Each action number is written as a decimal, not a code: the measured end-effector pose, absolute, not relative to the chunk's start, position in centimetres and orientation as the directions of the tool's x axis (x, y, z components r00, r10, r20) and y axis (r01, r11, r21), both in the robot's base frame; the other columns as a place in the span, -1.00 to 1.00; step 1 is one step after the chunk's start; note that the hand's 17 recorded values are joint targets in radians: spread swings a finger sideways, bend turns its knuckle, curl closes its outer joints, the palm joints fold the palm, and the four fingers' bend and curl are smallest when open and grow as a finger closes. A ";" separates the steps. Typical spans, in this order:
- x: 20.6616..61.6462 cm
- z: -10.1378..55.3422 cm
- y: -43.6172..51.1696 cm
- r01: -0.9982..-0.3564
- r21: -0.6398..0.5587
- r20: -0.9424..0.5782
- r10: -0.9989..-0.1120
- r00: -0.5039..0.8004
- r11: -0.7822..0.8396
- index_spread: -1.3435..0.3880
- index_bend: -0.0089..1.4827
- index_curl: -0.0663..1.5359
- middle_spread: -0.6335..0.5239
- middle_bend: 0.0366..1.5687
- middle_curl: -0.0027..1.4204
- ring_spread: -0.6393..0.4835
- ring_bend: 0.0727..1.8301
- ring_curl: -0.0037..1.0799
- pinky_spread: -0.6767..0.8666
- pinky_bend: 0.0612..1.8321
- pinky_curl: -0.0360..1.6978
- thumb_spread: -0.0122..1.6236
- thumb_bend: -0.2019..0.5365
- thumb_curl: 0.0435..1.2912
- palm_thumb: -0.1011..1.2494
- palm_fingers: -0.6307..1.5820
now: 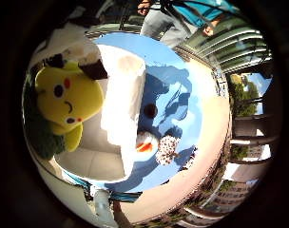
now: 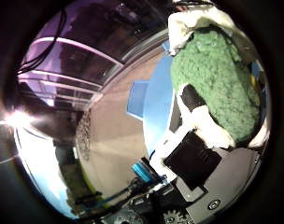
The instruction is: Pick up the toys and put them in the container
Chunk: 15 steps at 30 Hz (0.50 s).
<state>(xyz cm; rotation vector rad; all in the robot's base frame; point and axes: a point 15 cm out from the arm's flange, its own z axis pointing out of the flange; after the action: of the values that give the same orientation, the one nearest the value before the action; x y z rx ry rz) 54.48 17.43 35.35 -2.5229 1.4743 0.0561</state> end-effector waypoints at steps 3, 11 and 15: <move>55.1 33.5 18.1 -0.866 -0.155 -0.148 -0.855 0.497 -0.476 -0.27 0.22 0.25 -0.19 0.72 0.38 -0.03 0.65 0.53 0.02 0.89 -0.29 0.38 -0.60 0.06 0.30 0.25; 54.2 30.6 18.1 -0.854 -0.077 -0.173 -0.836 0.520 -0.515 0.05 -0.37 -0.03 0.02 -0.28 -0.16 0.42 -0.07 -0.03 0.30 0.49 -0.45 0.46 -0.59 -0.27 -0.08 -0.64; 54.5 32.4 17.2 -0.840 -0.117 -0.159 -0.825 0.542 -0.529 0.08 -0.56 -0.17 0.09 -0.51 -0.30 0.53 -0.26 -0.23 0.37 0.33 -0.54 0.46 -0.57 -0.36 -0.15 -0.57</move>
<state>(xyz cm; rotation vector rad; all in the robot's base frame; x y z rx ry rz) 54.47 17.17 32.43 -2.5971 1.4177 0.1245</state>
